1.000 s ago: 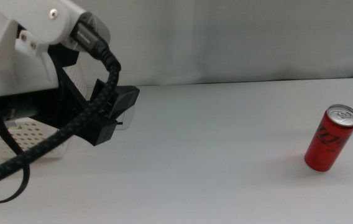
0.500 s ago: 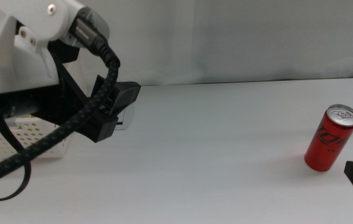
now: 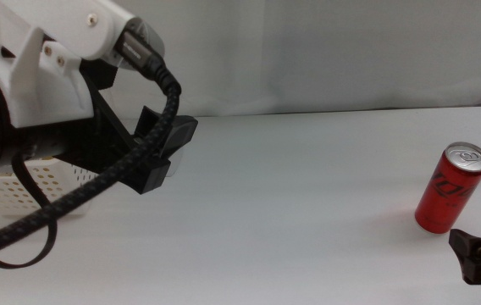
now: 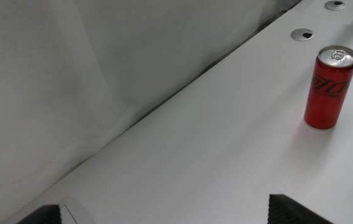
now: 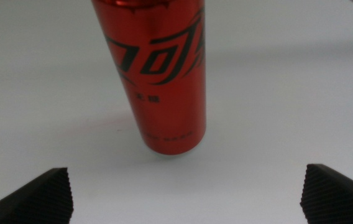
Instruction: Use arms to grab the bottles and put them into the dustbin to the left of the table.
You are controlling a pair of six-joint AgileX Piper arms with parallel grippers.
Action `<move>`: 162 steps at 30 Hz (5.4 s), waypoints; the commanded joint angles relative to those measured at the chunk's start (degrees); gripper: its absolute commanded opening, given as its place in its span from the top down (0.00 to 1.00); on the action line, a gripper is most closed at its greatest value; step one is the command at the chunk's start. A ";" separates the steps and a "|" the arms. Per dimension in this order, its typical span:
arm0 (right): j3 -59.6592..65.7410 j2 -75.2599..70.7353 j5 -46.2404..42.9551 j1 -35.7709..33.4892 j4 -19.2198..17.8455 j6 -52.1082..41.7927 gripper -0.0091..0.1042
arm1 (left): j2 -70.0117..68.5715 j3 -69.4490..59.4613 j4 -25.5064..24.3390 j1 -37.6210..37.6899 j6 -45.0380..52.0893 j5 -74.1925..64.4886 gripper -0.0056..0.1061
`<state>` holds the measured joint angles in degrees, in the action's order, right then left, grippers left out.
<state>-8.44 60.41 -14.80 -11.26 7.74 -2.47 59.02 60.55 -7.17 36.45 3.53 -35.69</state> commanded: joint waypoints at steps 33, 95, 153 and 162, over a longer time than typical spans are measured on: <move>-13.20 33.20 -25.15 -0.25 -8.79 8.61 0.10 | 0.65 -0.35 0.54 0.20 -0.04 1.17 0.17; -30.52 18.03 16.98 -29.86 -25.17 17.48 0.01 | 0.65 -0.35 1.88 0.20 2.10 -2.22 0.20; -0.70 -27.50 18.83 -13.85 -49.54 38.01 0.94 | 0.75 -34.87 41.06 0.35 31.33 36.92 0.19; -0.57 -27.50 17.05 -13.85 -49.54 38.01 0.94 | 11.14 -35.00 41.06 9.72 28.27 47.99 0.19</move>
<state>-9.43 32.90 3.07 -25.24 -40.89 35.91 67.55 25.77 33.05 44.02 33.29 9.26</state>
